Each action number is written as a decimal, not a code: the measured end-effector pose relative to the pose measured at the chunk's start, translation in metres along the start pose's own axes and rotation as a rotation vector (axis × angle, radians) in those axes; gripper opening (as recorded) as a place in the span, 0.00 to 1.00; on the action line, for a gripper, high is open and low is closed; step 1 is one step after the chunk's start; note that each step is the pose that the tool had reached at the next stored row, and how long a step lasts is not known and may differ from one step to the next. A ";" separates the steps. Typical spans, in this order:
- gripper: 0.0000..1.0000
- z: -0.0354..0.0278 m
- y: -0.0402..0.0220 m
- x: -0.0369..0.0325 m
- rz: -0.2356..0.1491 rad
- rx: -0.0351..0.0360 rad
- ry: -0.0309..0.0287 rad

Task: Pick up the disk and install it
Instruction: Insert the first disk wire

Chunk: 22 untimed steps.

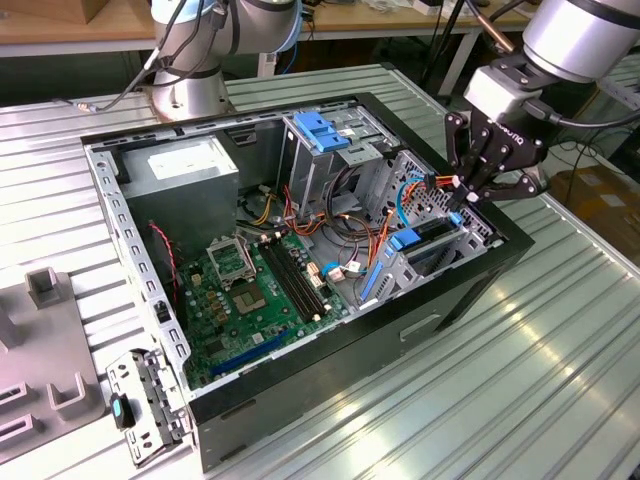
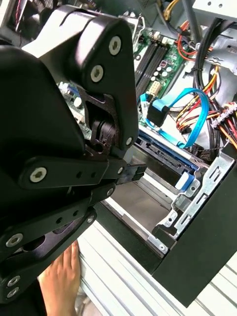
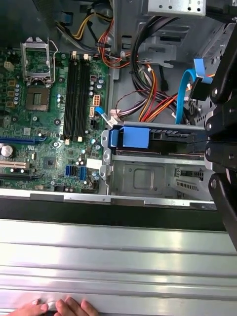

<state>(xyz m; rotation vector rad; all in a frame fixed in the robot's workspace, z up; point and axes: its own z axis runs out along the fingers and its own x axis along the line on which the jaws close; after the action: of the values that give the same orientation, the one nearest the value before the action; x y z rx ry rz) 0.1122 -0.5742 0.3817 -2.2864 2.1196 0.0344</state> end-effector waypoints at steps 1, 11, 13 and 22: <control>0.11 -0.0028 0.0000 -0.0002 -0.011 -0.0004 -0.0001; 0.11 -0.0084 -0.0062 -0.0017 -0.061 -0.0019 -0.0010; 0.11 -0.0083 -0.0098 -0.0017 -0.078 -0.0025 -0.0012; 0.11 -0.0081 -0.0296 -0.0045 -0.129 -0.0042 -0.0013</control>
<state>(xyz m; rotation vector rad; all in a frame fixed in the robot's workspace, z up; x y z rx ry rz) 0.1414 -0.5678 0.3900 -2.4190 1.9682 0.0379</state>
